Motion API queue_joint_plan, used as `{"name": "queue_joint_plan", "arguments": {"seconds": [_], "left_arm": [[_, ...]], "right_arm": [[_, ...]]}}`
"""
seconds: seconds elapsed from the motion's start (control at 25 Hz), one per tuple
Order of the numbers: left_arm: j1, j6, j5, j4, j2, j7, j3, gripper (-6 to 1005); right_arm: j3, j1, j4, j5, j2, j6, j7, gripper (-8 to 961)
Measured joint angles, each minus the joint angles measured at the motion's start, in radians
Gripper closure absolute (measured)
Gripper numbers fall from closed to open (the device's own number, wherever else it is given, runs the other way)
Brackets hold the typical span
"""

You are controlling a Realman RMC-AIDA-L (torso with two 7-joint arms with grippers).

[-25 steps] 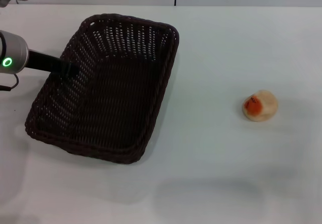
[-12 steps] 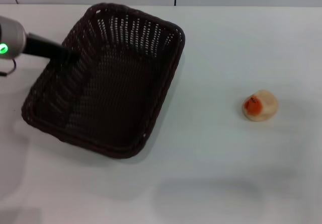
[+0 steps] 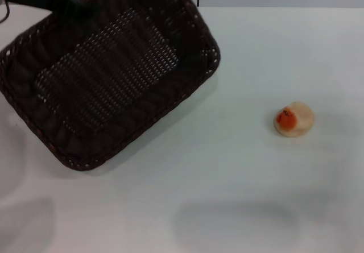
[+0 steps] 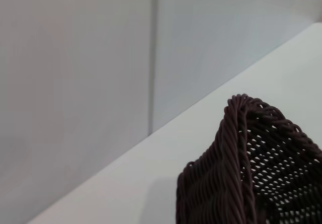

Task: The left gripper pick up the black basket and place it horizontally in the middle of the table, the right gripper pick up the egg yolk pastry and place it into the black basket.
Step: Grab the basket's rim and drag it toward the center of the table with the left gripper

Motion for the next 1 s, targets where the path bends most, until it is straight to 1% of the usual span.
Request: {"name": "queue_joint_plan", "arguments": {"seconds": [0.04, 0.08, 0.16, 0.2, 0.28, 0.36, 0.4, 0.44, 0.48, 0.52, 0.6, 0.64, 0.68, 0.72, 0.76, 0.8, 0.84, 0.96, 1.0], "left_arm": [[0.0, 0.0, 0.0, 0.0, 0.0, 0.0, 0.0, 796], [-0.012, -0.012, -0.016, 0.006, 0.008, 0.021, 0.002, 798], [-0.034, -0.033, -0.03, 0.017, 0.015, 0.057, 0.005, 805], [-0.064, -0.057, -0.036, 0.033, 0.019, 0.098, 0.005, 809], [-0.076, -0.065, -0.036, 0.039, 0.02, 0.11, 0.006, 806], [-0.122, -0.099, -0.036, 0.064, 0.018, 0.165, 0.007, 802], [-0.136, -0.114, -0.036, 0.071, 0.016, 0.184, 0.007, 800], [-0.136, -0.114, -0.036, 0.071, 0.016, 0.184, 0.007, 799], [-0.161, -0.14, -0.035, 0.079, 0.01, 0.214, 0.008, 797], [-0.161, -0.14, -0.035, 0.079, 0.01, 0.214, 0.008, 795], [-0.191, -0.172, -0.032, 0.085, 0.004, 0.252, 0.029, 792], [-0.191, -0.172, -0.032, 0.085, 0.004, 0.252, 0.029, 790], [-0.197, -0.176, -0.032, 0.085, 0.003, 0.257, 0.047, 789], [-0.207, -0.178, -0.033, 0.085, 0.002, 0.261, 0.095, 787], [-0.207, -0.178, -0.033, 0.085, 0.002, 0.261, 0.095, 785], [-0.213, -0.181, -0.033, 0.086, -0.002, 0.265, 0.136, 783], [-0.213, -0.181, -0.033, 0.086, -0.002, 0.265, 0.136, 782], [-0.218, -0.179, -0.03, 0.086, -0.022, 0.284, 0.177, 777], [-0.22, -0.175, -0.025, 0.087, -0.035, 0.3, 0.185, 775]], "right_arm": [[0.0, 0.0, 0.0, 0.0, 0.0, 0.0, 0.0, 477], [0.002, -0.002, 0.0, 0.0, 0.0, 0.0, 0.0, 477], [0.002, -0.004, 0.0, 0.0, 0.0, 0.0, 0.0, 477], [0.003, -0.009, 0.002, 0.0, 0.0, 0.0, 0.0, 477], [0.004, -0.011, 0.002, 0.0, 0.0, 0.0, 0.0, 477], [0.005, -0.017, 0.003, 0.0, 0.0, -0.001, -0.002, 477], [0.005, -0.019, 0.003, 0.0, 0.0, -0.003, -0.002, 478], [0.005, -0.019, 0.003, 0.0, 0.0, -0.003, -0.002, 478], [0.005, -0.024, 0.004, 0.0, 0.001, -0.008, -0.003, 478], [0.005, -0.024, 0.004, 0.0, 0.001, -0.008, -0.003, 478], [0.002, -0.028, 0.005, 0.004, 0.002, -0.012, -0.003, 478], [0.002, -0.028, 0.005, 0.004, 0.002, -0.012, -0.003, 478], [0.001, -0.029, 0.005, 0.007, 0.002, -0.013, -0.003, 478], [-0.001, -0.032, 0.005, 0.013, 0.002, -0.013, -0.003, 478], [-0.001, -0.032, 0.005, 0.013, 0.002, -0.013, -0.003, 478], [-0.002, -0.035, 0.005, 0.014, 0.003, -0.014, -0.002, 478], [-0.002, -0.035, 0.005, 0.014, 0.003, -0.014, -0.002, 478], [-0.002, -0.035, 0.005, 0.014, 0.004, -0.015, -0.002, 478], [-0.002, -0.035, 0.006, 0.015, 0.004, -0.015, -0.001, 478]]}}
